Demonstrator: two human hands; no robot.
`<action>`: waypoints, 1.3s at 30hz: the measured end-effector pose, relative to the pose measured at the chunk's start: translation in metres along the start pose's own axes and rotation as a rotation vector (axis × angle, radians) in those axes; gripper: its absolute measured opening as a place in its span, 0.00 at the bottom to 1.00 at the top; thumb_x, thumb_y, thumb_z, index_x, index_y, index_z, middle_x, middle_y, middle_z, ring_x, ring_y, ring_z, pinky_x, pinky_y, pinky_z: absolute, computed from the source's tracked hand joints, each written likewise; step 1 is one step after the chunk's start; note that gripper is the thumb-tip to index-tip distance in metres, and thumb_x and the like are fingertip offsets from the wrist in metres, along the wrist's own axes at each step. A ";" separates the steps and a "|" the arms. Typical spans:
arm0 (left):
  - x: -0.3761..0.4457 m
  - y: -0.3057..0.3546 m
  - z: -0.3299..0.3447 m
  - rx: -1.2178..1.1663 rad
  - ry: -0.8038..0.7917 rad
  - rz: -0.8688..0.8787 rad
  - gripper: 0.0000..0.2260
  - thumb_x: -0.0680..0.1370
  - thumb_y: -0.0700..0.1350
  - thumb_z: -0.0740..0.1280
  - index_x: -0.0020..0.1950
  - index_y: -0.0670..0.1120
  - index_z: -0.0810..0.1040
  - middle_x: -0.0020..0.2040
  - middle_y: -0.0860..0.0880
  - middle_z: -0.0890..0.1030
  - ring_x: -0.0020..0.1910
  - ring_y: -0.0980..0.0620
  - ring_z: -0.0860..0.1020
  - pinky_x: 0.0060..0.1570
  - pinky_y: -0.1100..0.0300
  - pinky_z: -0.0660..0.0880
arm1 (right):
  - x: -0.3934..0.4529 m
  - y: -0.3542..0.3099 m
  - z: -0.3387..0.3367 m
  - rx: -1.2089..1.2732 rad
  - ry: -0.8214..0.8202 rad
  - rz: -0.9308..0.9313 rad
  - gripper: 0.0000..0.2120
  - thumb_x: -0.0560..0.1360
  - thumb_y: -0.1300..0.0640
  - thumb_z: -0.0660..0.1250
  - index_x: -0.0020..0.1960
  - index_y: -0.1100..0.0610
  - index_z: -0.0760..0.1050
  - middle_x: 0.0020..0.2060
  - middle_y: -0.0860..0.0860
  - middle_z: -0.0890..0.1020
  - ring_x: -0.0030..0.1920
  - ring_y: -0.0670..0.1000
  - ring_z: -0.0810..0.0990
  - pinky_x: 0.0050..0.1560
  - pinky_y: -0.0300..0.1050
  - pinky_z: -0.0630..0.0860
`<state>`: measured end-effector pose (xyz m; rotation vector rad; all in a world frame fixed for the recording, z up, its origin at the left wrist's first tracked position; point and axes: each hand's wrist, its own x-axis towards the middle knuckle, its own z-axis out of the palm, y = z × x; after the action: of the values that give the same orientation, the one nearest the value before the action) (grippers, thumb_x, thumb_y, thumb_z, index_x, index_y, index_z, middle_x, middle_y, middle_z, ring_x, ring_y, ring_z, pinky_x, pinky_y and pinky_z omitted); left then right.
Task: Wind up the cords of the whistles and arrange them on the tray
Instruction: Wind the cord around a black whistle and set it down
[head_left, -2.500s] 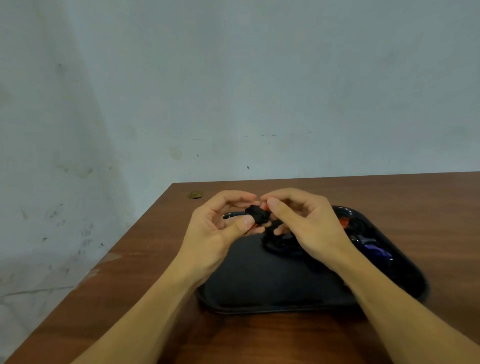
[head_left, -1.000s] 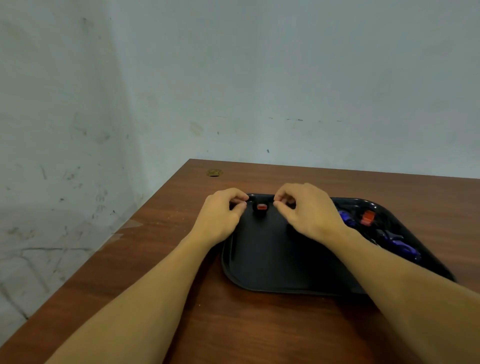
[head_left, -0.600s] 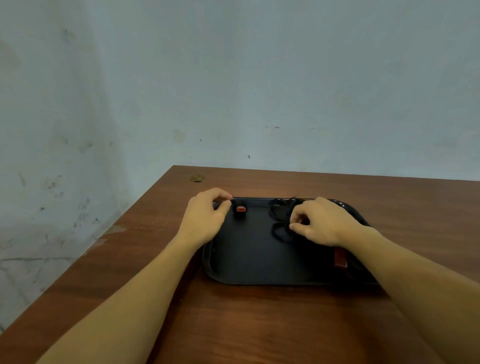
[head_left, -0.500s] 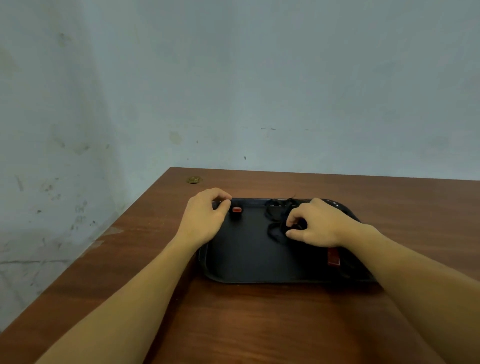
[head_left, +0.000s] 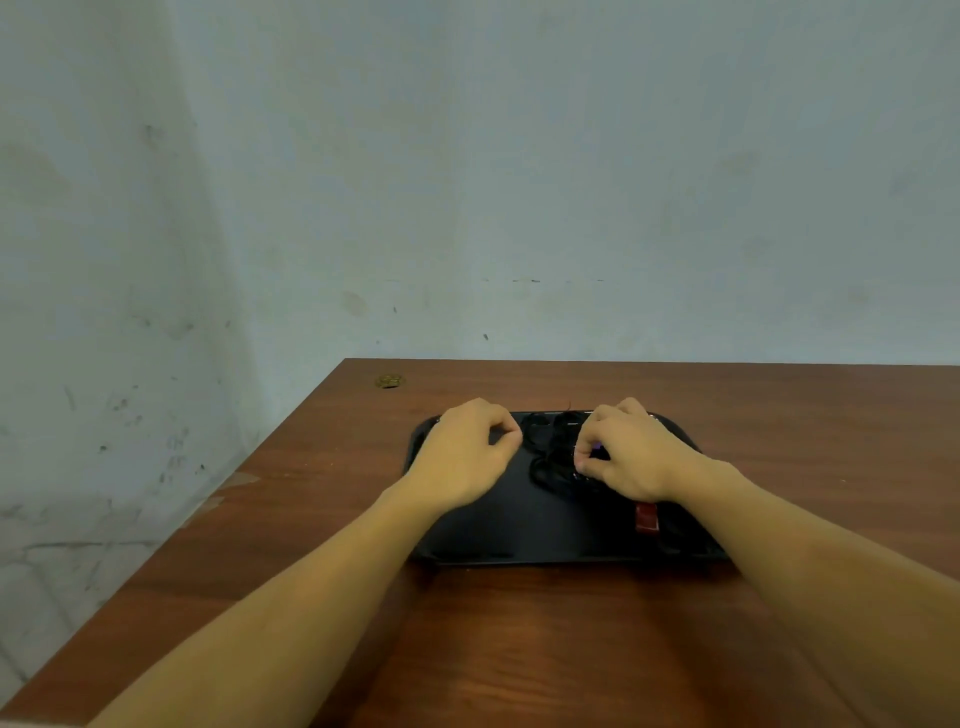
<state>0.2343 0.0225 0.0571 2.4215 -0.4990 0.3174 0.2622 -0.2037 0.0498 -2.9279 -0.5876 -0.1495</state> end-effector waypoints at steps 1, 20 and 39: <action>0.000 0.005 0.004 0.019 -0.021 0.012 0.07 0.81 0.44 0.63 0.49 0.46 0.81 0.54 0.51 0.80 0.54 0.51 0.77 0.57 0.55 0.73 | 0.000 0.001 0.001 0.033 0.016 0.015 0.08 0.78 0.49 0.68 0.39 0.42 0.79 0.49 0.40 0.79 0.59 0.53 0.68 0.62 0.53 0.71; 0.048 0.035 0.059 0.235 -0.131 -0.011 0.10 0.76 0.55 0.70 0.50 0.50 0.78 0.48 0.51 0.79 0.51 0.47 0.77 0.55 0.47 0.73 | -0.019 0.005 -0.010 0.403 0.393 0.327 0.22 0.72 0.68 0.59 0.61 0.50 0.75 0.62 0.50 0.75 0.65 0.56 0.66 0.63 0.50 0.69; 0.034 0.089 -0.095 -0.271 0.032 -0.052 0.08 0.80 0.46 0.67 0.52 0.42 0.81 0.46 0.46 0.85 0.40 0.52 0.79 0.41 0.55 0.79 | -0.002 -0.007 -0.074 0.526 0.560 0.319 0.18 0.81 0.53 0.60 0.37 0.59 0.75 0.31 0.55 0.76 0.32 0.55 0.72 0.33 0.45 0.66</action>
<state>0.2174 0.0088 0.1902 2.1596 -0.4346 0.2482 0.2524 -0.2107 0.1237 -2.2747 -0.0520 -0.6368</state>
